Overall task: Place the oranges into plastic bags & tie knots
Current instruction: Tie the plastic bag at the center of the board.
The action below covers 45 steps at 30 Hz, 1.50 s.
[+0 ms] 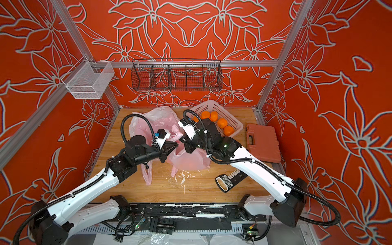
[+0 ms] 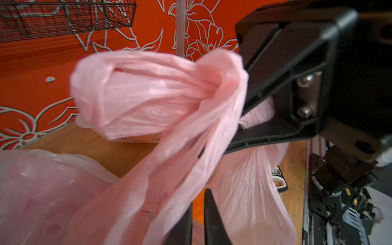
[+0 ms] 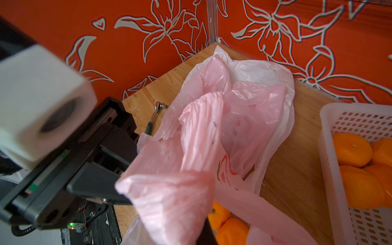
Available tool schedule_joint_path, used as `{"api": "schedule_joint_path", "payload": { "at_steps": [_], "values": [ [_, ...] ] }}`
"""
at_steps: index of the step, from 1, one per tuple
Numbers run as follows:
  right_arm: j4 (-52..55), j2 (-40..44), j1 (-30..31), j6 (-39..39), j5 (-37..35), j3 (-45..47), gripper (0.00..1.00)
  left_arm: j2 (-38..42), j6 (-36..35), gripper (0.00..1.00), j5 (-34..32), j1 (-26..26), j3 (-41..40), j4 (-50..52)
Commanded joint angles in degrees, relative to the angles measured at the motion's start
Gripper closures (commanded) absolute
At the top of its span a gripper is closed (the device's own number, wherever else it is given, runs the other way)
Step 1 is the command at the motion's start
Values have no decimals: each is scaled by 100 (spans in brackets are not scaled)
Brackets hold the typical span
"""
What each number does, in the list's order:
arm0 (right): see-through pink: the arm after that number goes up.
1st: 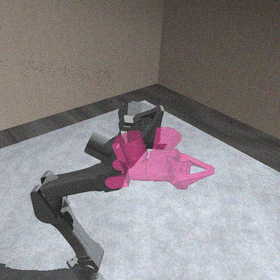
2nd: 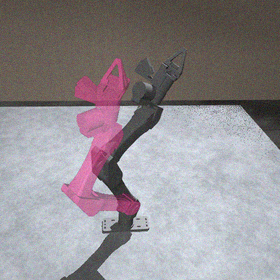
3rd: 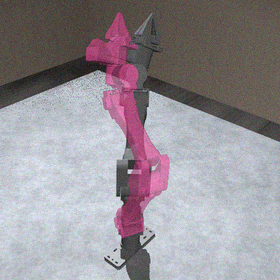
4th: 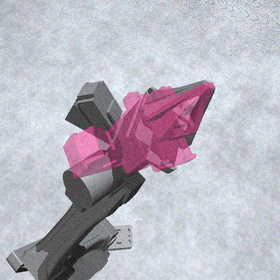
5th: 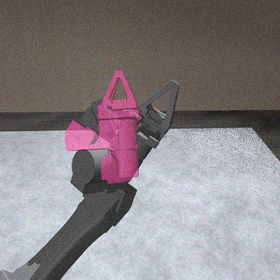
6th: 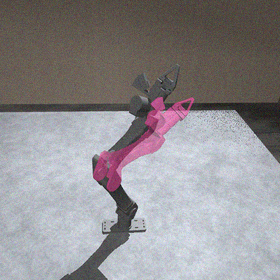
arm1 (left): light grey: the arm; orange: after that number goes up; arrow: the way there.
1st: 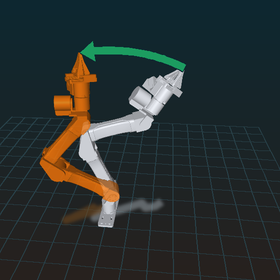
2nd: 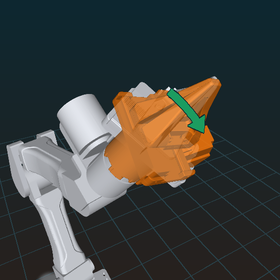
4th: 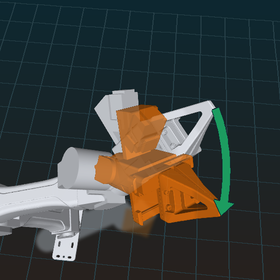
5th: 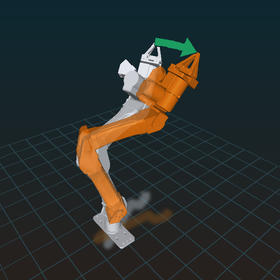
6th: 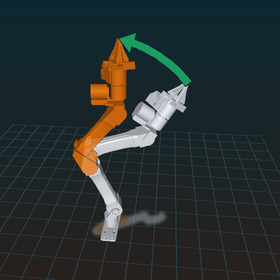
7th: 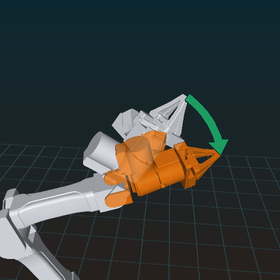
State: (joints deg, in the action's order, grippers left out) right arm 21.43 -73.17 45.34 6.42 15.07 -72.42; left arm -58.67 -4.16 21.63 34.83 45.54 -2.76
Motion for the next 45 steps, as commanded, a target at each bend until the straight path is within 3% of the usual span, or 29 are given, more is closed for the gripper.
{"api": "schedule_joint_path", "payload": {
  "at_steps": [1,4,10,16,21,30,33,38,40,45],
  "values": [
    [437,40,-47,-70,98,-167,100,-312,-427,90,688,23,317,303],
    [637,15,-69,-201,127,-247,100,-551,-554,98,-11,33,406,382],
    [984,38,-103,-469,105,-294,100,-705,-539,98,-1476,33,261,32],
    [1157,23,-124,-729,430,-271,100,-745,-375,98,-2052,33,170,-288],
    [802,111,-130,-769,584,-120,100,-516,-397,94,-1427,26,73,-243],
    [499,138,-149,-785,384,-61,100,167,-514,72,318,46,-437,-159],
    [621,124,-159,-818,442,-99,100,329,-762,70,249,77,-435,-155],
    [778,139,-158,-792,605,-144,100,-84,-1006,62,122,85,-261,-331],
    [818,149,-170,-750,650,-161,100,-206,-1212,62,242,107,-243,-505],
    [958,164,-169,-701,737,-215,100,-487,-2008,62,-177,151,-236,-777]
  ]
}}
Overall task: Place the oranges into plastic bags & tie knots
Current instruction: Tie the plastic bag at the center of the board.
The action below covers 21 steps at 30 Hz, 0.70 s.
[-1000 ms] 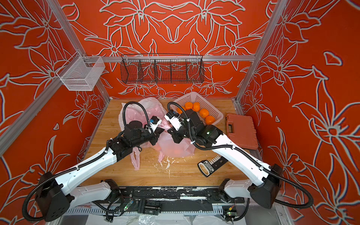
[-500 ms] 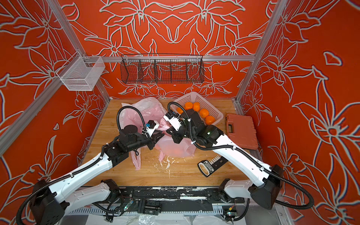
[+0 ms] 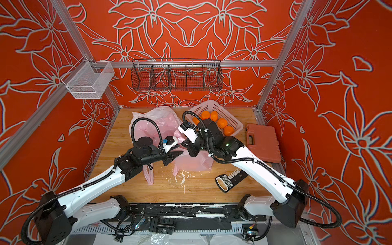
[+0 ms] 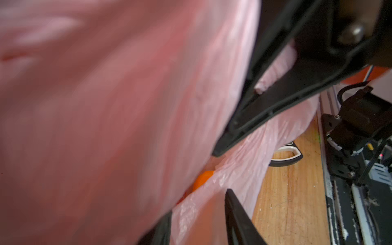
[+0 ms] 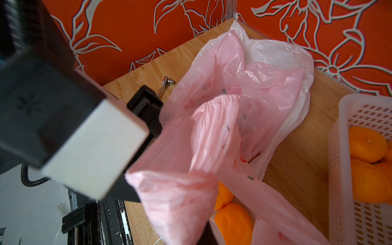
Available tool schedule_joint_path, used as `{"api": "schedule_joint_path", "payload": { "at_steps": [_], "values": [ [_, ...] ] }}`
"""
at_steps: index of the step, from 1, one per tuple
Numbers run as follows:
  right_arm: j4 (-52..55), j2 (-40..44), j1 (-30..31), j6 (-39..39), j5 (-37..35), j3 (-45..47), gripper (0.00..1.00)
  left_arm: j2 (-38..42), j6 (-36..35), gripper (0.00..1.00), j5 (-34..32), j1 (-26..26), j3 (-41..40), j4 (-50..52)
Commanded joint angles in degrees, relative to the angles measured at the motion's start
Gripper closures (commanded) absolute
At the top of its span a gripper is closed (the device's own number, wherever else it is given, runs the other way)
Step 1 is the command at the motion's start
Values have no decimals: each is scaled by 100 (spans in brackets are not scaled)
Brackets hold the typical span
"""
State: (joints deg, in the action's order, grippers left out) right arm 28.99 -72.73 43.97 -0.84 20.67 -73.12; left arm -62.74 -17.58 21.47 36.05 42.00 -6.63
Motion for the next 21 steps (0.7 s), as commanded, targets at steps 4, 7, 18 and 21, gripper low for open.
{"api": "schedule_joint_path", "payload": {
  "at_steps": [4,7,18,21],
  "values": [
    [332,93,-29,23,200,-188,100,-56,-1005,63,-268,25,-53,-899],
    [353,77,-30,40,238,-195,100,-45,-1059,62,-287,25,-10,-970],
    [480,-3,-33,32,178,-267,100,233,-1301,57,371,26,-94,-828],
    [546,-44,-36,-2,169,-264,100,249,-1287,59,320,25,-80,-865]
  ]
}}
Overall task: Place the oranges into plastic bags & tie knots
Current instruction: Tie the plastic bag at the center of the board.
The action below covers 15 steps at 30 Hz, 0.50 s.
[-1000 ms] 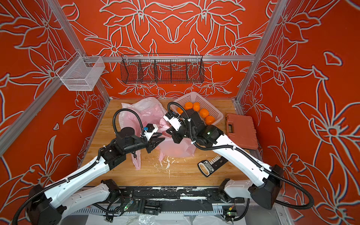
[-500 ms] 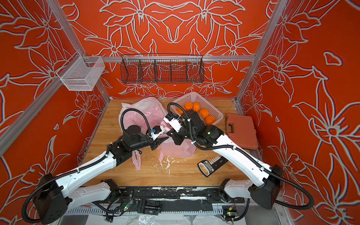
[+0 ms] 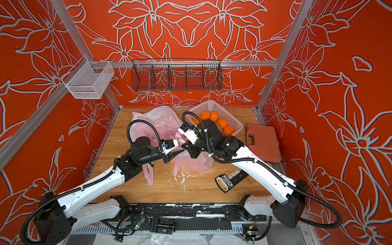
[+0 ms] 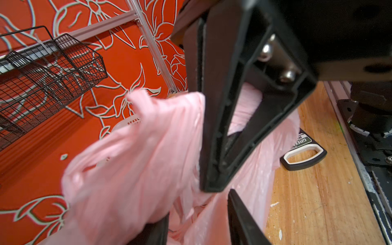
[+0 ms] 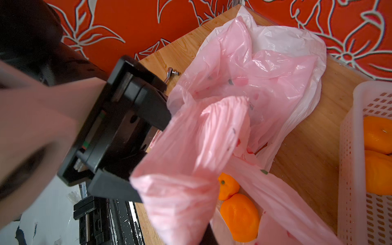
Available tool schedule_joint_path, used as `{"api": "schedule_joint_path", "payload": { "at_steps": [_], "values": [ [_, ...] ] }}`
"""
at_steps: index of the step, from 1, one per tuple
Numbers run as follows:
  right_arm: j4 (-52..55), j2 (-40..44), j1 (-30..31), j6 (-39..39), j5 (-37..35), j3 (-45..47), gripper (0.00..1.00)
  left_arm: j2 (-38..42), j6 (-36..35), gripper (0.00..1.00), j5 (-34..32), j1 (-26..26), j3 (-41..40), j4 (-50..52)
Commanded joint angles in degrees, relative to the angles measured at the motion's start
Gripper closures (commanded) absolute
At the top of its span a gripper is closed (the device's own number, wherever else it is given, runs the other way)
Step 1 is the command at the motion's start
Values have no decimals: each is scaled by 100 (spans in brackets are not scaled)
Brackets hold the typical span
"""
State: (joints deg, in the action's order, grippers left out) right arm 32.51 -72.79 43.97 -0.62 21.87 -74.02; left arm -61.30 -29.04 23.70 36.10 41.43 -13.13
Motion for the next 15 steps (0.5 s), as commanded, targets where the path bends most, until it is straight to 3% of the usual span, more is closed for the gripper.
{"api": "schedule_joint_path", "payload": {
  "at_steps": [1,15],
  "values": [
    [197,-33,-22,-18,61,-164,100,107,-154,60,90,21,-8,-194],
    [349,-163,-24,-105,132,-223,100,206,-243,75,170,20,-28,-50]
  ]
}}
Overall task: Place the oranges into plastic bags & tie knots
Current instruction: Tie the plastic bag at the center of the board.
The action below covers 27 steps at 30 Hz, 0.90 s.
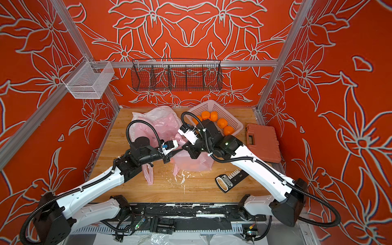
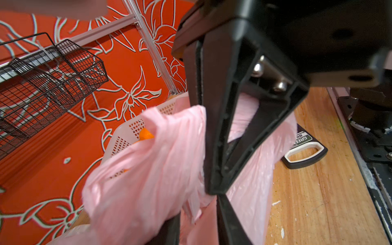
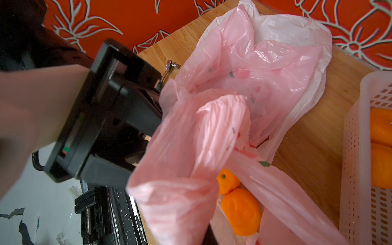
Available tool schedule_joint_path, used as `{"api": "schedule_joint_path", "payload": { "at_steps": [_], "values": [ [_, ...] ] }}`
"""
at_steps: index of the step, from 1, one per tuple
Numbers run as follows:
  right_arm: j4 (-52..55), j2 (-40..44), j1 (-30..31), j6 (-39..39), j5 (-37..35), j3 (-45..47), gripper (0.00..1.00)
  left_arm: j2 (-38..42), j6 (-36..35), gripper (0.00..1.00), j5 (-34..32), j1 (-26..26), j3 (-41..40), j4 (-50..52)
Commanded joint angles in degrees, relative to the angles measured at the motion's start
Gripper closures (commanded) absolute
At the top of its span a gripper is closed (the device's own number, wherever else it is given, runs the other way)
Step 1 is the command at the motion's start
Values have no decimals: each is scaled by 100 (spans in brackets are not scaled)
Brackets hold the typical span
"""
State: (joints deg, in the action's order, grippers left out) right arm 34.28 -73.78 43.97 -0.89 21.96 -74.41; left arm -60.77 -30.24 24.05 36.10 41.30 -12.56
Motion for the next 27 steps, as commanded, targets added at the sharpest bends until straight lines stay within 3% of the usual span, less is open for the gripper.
{"api": "schedule_joint_path", "payload": {
  "at_steps": [1,7,13,14,18,24,27],
  "values": [
    [167,-75,-34,-73,133,-187,100,153,-127,78,141,25,-17,-99],
    [185,-120,-26,-81,177,-237,100,145,-184,100,187,25,32,-30],
    [113,-43,-30,-29,63,-192,99,132,-229,100,76,22,45,34],
    [63,-4,-29,-4,26,-175,91,131,-236,100,72,20,45,42],
    [-98,100,-30,66,-78,-149,79,118,-244,100,90,20,21,52],
    [-210,132,-23,92,-52,-144,79,118,-272,100,74,25,28,78],
    [-287,148,-34,126,-70,-105,86,127,-281,100,87,29,19,87]
  ]
}}
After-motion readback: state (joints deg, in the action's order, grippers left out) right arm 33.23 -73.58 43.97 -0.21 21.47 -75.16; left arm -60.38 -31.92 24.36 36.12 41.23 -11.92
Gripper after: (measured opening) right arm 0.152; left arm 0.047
